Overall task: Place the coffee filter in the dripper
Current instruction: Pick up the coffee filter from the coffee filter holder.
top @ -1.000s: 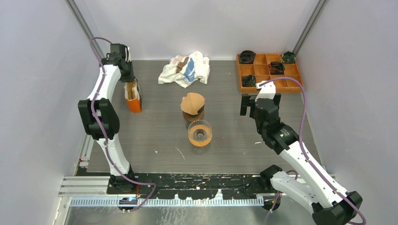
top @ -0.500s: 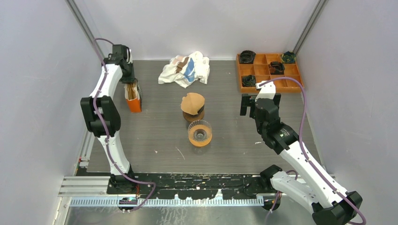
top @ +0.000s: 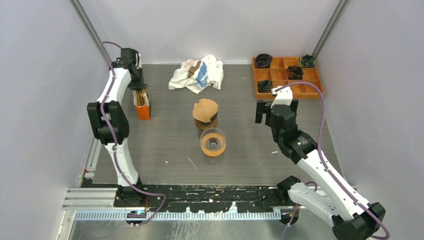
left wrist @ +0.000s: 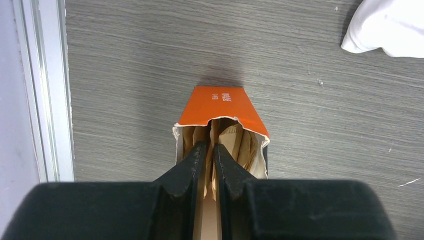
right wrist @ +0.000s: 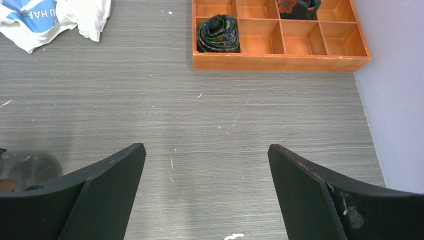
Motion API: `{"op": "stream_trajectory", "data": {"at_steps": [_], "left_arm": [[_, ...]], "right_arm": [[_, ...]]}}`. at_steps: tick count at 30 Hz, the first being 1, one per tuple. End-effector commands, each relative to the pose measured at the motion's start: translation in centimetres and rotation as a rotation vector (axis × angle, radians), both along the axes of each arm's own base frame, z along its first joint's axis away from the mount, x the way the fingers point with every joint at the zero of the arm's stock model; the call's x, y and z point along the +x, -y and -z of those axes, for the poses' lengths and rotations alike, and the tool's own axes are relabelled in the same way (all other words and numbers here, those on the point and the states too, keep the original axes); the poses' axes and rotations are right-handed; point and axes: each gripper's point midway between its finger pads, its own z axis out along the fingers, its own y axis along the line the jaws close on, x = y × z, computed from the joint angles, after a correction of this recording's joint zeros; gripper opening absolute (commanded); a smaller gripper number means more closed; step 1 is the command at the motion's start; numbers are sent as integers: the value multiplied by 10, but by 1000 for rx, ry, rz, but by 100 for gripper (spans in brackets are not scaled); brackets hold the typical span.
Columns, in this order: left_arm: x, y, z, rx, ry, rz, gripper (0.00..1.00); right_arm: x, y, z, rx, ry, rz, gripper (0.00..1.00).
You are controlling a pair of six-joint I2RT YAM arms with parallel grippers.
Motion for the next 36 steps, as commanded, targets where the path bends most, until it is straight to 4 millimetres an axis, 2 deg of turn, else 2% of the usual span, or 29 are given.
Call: {"op": "stream_trajectory", "data": {"at_steps": [1,5,8,21,28,31,36], "left_arm": [[9,-5,-17,6,47,-5,11],[2,-6,-22,11,29,-3,4],[-1,-6,-34,17,45,-1,0],[-29,-8,-93,41,124,-20,0],[-45,-9,-120,46,178,-32,0],[-46,-7,-120,38,193,-30,0],[-38,0,-102,-6,162,-28,0]], "right_arm": [[4,0,-12,21,48,7,100],[4,0,-13,24,53,6,100],[3,0,-14,28,55,4,100],[1,-4,-29,59,87,-23,100],[1,-14,-37,83,95,-77,100],[0,-17,-36,85,88,-89,100],[-1,-18,-35,90,85,-101,100]]}}
